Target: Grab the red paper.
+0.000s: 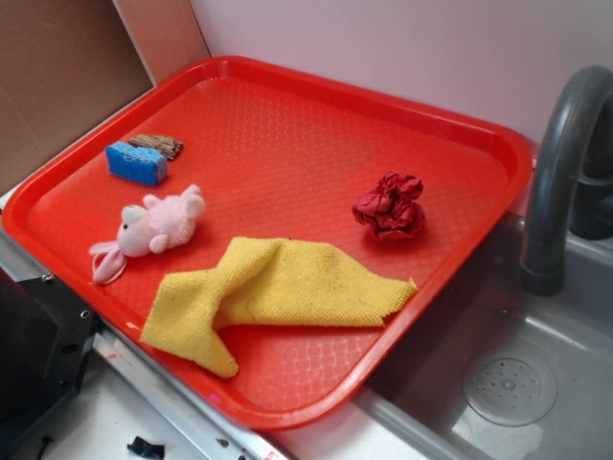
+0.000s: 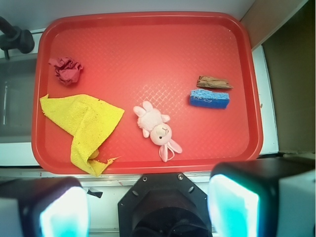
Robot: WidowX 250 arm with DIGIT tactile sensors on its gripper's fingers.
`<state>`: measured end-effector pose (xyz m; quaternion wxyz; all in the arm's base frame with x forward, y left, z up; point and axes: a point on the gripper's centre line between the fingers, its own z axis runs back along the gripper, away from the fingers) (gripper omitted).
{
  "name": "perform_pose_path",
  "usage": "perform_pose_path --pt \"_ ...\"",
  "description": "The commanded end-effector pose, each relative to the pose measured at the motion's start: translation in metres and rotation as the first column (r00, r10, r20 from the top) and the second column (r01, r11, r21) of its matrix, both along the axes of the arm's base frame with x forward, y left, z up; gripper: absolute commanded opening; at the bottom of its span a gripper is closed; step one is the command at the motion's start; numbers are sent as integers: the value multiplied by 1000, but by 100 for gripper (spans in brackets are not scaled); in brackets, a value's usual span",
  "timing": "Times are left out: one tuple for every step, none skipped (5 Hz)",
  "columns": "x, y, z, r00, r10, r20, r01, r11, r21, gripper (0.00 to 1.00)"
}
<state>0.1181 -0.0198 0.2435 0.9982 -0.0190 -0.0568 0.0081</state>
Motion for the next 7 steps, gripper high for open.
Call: perform_pose_path --pt "0 0 0 1000 0 0 0 1000 0 100" --pt "8 -5 -3 988 153 10 -153 988 32 100" --pt "11 -17 -10 941 314 124 -312 949 -32 100" --pt "29 -35 -24 825 543 157 -531 840 -114 100" --pt "53 -53 -49 651 743 156 -696 666 -267 100" --pt "79 -69 -70 564 817 116 -755 568 -326 100" --pt "103 -79 -89 535 844 44 -779 513 -361 100"
